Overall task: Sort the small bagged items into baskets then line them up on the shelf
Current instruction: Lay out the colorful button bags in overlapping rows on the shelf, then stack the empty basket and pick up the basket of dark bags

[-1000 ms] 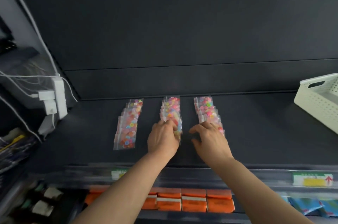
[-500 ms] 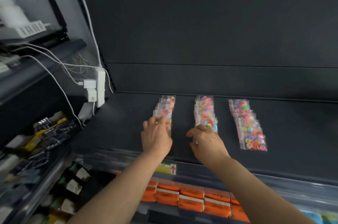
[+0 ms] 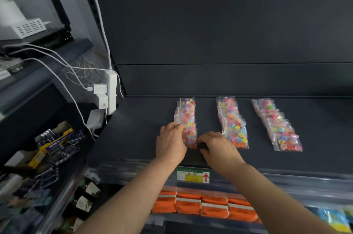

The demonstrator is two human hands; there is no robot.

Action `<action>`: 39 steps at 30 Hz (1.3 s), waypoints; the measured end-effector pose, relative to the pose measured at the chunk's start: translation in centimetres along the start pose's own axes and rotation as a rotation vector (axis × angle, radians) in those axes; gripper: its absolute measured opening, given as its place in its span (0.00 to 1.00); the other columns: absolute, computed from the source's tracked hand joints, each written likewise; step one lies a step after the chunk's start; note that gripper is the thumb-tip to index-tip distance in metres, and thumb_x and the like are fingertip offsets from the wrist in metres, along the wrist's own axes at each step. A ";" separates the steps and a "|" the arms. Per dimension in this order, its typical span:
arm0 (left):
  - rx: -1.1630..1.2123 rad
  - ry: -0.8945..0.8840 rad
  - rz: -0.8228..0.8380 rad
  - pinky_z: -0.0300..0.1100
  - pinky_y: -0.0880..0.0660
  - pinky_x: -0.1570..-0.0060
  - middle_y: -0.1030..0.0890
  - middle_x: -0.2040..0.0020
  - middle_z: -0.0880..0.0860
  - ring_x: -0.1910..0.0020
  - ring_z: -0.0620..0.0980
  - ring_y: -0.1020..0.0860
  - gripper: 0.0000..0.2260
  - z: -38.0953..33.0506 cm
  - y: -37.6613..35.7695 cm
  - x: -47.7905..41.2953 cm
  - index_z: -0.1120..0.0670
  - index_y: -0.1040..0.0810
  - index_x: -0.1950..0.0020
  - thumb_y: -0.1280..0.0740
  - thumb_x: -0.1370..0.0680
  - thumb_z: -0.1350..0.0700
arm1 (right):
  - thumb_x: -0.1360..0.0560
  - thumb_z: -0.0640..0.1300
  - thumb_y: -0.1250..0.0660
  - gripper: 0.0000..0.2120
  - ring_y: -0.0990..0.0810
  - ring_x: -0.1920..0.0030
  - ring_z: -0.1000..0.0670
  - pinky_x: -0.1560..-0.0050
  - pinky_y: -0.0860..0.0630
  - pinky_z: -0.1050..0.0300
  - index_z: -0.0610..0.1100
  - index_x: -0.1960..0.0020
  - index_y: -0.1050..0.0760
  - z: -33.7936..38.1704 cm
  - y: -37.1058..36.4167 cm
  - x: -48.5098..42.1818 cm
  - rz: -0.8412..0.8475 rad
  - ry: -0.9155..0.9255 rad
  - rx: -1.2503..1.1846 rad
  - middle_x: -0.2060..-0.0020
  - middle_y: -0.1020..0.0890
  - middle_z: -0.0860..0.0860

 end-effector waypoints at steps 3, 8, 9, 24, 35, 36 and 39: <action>0.033 -0.071 0.004 0.45 0.24 0.48 0.22 0.40 0.48 0.41 0.50 0.27 0.14 -1.3 0.4 -0.3 0.48 0.23 0.39 0.33 0.23 0.60 | 0.22 0.44 0.40 0.15 0.27 0.39 0.49 0.41 0.31 0.54 0.53 0.37 0.26 -1.3 1.1 1.0 -0.068 -0.085 0.131 0.41 0.23 0.53; 0.109 -0.237 0.125 0.44 0.22 0.50 0.19 0.45 0.46 0.47 0.46 0.21 0.09 -6.2 0.2 -0.3 0.49 0.21 0.42 0.35 0.20 0.56 | 0.24 0.42 0.38 0.13 0.23 0.44 0.49 0.49 0.31 0.53 0.55 0.44 0.23 -5.4 4.6 4.8 -0.155 -0.291 0.302 0.48 0.19 0.54; 0.136 -0.259 0.156 0.43 0.22 0.51 0.19 0.45 0.46 0.48 0.46 0.21 0.08 -7.7 -0.2 -0.3 0.49 0.21 0.42 0.34 0.20 0.56 | 0.23 0.42 0.39 0.12 0.23 0.45 0.48 0.50 0.31 0.54 0.55 0.45 0.22 -6.6 5.4 5.8 -0.175 -0.350 0.286 0.49 0.19 0.54; 0.420 -0.335 0.539 0.45 0.24 0.44 0.21 0.54 0.46 0.47 0.50 0.21 0.07 -36.7 -9.8 3.8 0.51 0.21 0.46 0.30 0.24 0.54 | 0.23 0.43 0.43 0.13 0.23 0.47 0.42 0.58 0.30 0.54 0.53 0.47 0.23 -27.0 18.9 21.7 -0.429 -0.834 0.184 0.49 0.20 0.50; 0.503 -0.220 0.535 0.45 0.25 0.57 0.18 0.50 0.59 0.57 0.53 0.22 0.13 -51.2 -15.8 4.2 0.60 0.20 0.50 0.36 0.23 0.51 | 0.19 0.45 0.43 0.16 0.33 0.34 0.45 0.40 0.34 0.48 0.51 0.32 0.29 -39.1 24.3 27.9 -0.335 -0.823 0.211 0.34 0.27 0.51; 0.507 -0.212 0.536 0.46 0.25 0.59 0.18 0.51 0.60 0.59 0.54 0.22 0.15 -52.4 -16.1 4.1 0.62 0.20 0.51 0.37 0.23 0.50 | 0.20 0.44 0.43 0.15 0.31 0.35 0.46 0.40 0.32 0.48 0.52 0.34 0.28 -39.7 24.4 27.9 -0.310 -0.809 0.175 0.35 0.27 0.52; 0.502 -0.168 0.534 0.50 0.20 0.54 0.18 0.51 0.58 0.54 0.57 0.19 0.21 -54.9 -16.5 3.8 0.61 0.22 0.48 0.41 0.21 0.44 | 0.21 0.42 0.41 0.14 0.24 0.42 0.48 0.43 0.26 0.50 0.51 0.39 0.24 -40.9 24.6 28.1 -0.371 -0.757 0.033 0.39 0.23 0.53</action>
Point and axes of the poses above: each hand's wrist, its own x-axis away from the middle knuckle, its own y-axis out of the back of the hand, z = x × y, the point moved 1 cm from there along -x, towards the middle knuckle
